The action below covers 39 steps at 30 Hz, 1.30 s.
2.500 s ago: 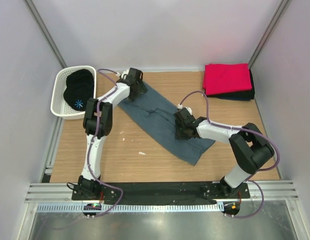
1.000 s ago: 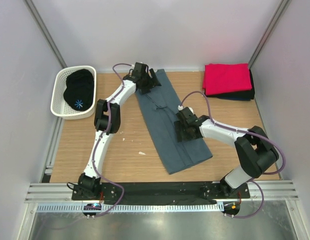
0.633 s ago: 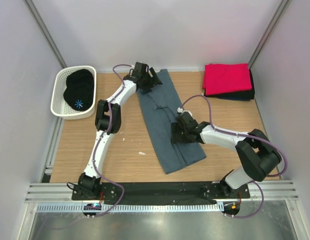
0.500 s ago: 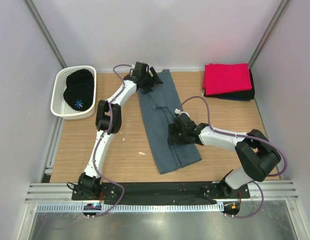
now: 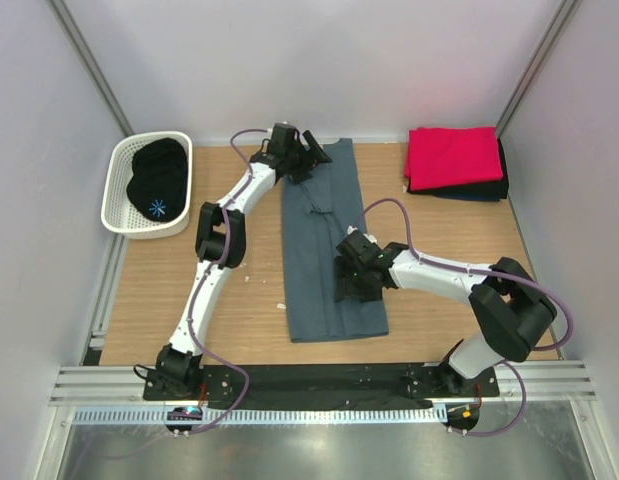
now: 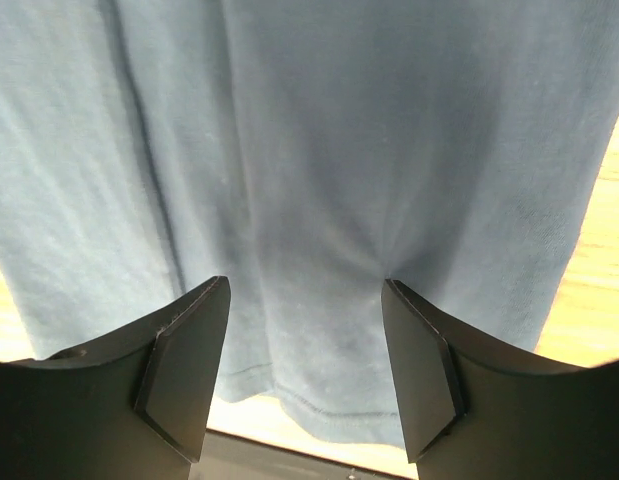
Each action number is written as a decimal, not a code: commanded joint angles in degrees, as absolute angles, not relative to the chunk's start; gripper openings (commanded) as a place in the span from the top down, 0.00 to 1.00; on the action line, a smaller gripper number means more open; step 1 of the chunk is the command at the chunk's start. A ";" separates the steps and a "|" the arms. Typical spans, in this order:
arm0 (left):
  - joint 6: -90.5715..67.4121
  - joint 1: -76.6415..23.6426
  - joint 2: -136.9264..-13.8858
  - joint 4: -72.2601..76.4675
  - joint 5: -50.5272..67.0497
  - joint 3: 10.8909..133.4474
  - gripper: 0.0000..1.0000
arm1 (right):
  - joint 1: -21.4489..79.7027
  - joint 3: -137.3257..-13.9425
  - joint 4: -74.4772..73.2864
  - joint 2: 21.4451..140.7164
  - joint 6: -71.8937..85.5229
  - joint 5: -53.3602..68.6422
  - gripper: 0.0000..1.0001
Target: Fold and stack the t-shirts
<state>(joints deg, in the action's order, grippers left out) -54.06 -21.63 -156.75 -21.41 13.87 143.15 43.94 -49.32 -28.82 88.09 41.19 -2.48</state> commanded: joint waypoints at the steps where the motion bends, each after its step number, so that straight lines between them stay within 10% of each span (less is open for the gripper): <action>1: -53.44 -21.97 -158.30 -20.74 15.64 143.44 0.15 | 44.56 -53.78 -31.03 84.82 42.72 -2.11 0.32; 19: -43.60 -20.48 -128.26 -26.00 16.01 135.10 0.00 | 33.77 -68.05 -37.98 79.64 37.71 -8.36 0.28; 39: -52.36 -30.76 -75.70 -24.52 2.03 56.54 0.11 | 25.05 -50.01 -30.14 75.67 36.12 3.79 0.29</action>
